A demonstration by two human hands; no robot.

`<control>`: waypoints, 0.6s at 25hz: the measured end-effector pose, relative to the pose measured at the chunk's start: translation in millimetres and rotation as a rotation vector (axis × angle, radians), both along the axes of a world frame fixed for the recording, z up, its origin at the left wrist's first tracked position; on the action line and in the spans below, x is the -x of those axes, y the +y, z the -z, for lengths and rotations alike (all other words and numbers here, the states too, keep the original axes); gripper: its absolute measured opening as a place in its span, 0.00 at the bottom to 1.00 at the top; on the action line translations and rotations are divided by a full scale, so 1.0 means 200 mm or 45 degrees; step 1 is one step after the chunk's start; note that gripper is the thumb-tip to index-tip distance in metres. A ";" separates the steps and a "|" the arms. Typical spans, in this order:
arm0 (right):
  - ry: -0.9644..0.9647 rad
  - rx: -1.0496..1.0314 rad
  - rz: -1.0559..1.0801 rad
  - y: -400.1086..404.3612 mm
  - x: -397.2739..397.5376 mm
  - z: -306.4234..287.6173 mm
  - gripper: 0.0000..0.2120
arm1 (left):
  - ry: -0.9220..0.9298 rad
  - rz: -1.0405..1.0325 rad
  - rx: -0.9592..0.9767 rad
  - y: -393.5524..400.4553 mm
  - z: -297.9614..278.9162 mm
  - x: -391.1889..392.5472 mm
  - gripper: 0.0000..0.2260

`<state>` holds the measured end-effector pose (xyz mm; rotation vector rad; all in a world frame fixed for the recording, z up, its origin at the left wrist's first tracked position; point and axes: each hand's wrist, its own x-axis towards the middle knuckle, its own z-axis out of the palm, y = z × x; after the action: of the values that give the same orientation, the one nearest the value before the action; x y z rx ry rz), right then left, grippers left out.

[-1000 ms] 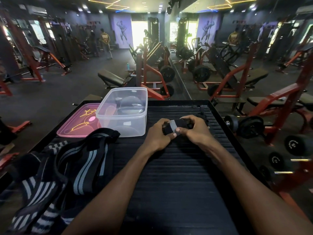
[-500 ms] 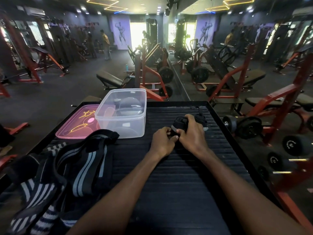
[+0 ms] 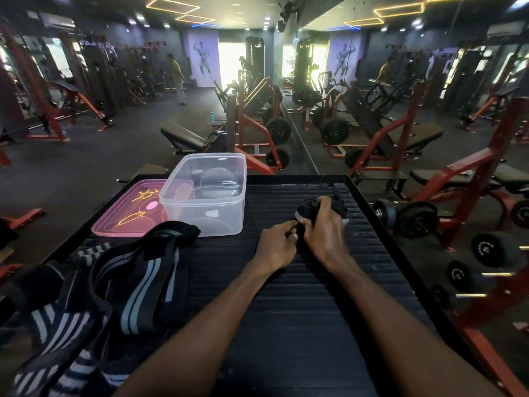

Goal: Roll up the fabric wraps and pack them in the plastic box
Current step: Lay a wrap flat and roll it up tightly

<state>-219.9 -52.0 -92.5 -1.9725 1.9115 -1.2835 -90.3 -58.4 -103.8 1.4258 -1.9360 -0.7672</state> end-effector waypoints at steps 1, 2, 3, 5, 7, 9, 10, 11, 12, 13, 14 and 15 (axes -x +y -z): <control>0.056 -0.007 0.011 0.00 0.00 0.01 0.17 | -0.024 0.022 0.009 0.00 0.00 0.00 0.18; 0.144 -0.025 0.043 -0.01 -0.01 0.01 0.16 | -0.043 0.037 0.014 0.00 0.01 0.00 0.18; 0.248 -0.044 0.094 -0.01 -0.02 0.02 0.16 | -0.054 0.053 0.014 0.00 0.01 0.00 0.18; 0.408 -0.050 0.195 -0.03 -0.05 0.02 0.16 | -0.079 0.081 0.015 0.00 0.01 0.00 0.19; 0.452 -0.028 0.266 -0.04 -0.06 0.01 0.16 | -0.077 0.079 0.009 0.00 0.01 -0.01 0.19; 0.420 -0.031 0.294 -0.05 -0.04 0.01 0.17 | -0.068 0.070 0.004 0.00 0.01 -0.01 0.19; 0.387 -0.049 0.289 -0.05 -0.04 0.01 0.18 | -0.066 0.063 -0.002 0.00 0.01 -0.01 0.19; 0.356 -0.068 0.275 -0.05 -0.03 0.01 0.20 | -0.055 0.056 -0.014 0.00 0.01 -0.01 0.19; 0.328 -0.074 0.260 -0.04 -0.03 0.00 0.22 | -0.047 0.042 -0.023 -0.01 0.01 -0.01 0.18; 0.312 -0.067 0.253 -0.04 -0.03 0.00 0.24 | -0.035 0.027 -0.027 -0.01 0.01 -0.01 0.17; 0.316 -0.047 0.259 -0.03 -0.04 -0.02 0.26 | -0.027 0.007 -0.033 -0.01 0.01 -0.01 0.16; 0.340 -0.018 0.276 -0.01 -0.04 -0.03 0.27 | -0.009 -0.017 -0.043 -0.01 0.00 -0.01 0.15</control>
<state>-211.0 -54.4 -86.4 -2.0661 2.3056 -1.0912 -88.2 -60.3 -104.6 1.4615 -1.9253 -0.7933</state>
